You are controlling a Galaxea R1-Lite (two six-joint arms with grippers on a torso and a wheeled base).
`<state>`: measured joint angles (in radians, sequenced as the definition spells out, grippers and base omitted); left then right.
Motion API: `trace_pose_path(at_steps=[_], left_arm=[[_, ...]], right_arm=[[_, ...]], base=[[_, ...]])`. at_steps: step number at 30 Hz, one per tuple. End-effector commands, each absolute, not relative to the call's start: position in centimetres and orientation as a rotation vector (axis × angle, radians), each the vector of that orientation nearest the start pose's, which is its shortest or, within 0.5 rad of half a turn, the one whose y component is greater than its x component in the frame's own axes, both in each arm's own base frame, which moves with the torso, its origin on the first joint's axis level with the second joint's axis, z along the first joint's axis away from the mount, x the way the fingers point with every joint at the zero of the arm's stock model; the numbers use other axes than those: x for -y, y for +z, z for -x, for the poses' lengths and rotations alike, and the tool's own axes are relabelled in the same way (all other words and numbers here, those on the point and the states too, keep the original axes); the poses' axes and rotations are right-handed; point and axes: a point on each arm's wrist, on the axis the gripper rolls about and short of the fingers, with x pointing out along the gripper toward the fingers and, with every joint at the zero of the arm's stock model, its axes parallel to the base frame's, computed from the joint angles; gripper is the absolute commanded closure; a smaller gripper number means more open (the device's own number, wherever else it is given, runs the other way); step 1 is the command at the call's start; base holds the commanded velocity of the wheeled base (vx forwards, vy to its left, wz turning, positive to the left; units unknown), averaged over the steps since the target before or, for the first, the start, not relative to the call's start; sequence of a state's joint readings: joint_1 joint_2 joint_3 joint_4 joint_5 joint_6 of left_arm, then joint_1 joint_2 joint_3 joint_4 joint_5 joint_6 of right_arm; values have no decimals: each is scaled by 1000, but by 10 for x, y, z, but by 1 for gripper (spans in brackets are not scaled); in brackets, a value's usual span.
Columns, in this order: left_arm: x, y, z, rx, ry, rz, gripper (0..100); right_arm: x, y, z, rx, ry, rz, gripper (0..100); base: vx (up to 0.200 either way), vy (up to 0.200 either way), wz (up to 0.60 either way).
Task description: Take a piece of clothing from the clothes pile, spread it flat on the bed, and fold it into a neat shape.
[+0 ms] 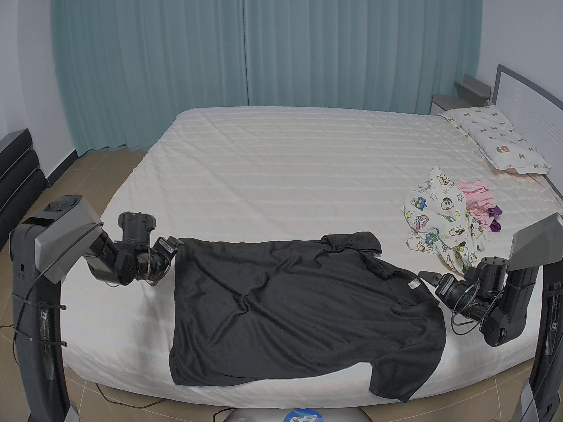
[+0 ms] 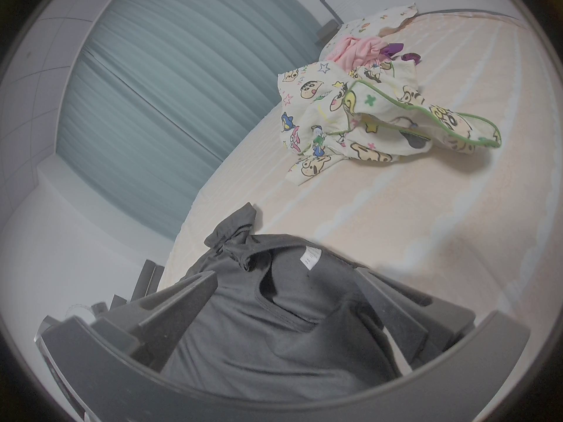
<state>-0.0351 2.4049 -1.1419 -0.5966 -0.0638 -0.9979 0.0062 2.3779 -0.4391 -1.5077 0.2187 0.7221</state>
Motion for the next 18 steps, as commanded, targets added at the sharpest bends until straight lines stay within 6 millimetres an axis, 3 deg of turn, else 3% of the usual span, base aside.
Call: trace_pose_path(at_steps=[1, 4, 8, 18], left_arm=[[24, 23, -368, -614, 127, 1090, 0], [24, 17, -364, -621, 130, 1094, 0], [22, 17, -364, -621, 136, 1097, 0], [21, 11, -360, -639, 153, 1095, 0]], right_arm=[[-49, 4, -361, -436, 66, -754, 0], [-71, 7, -380, -469, 58, -782, 0], [-85, 8, -396, -494, 50, -803, 0], [-113, -17, -429, -553, 13, -763, 0]], base=[[0, 0, 0], [0, 0, 0], [0, 0, 0], [0, 0, 0]])
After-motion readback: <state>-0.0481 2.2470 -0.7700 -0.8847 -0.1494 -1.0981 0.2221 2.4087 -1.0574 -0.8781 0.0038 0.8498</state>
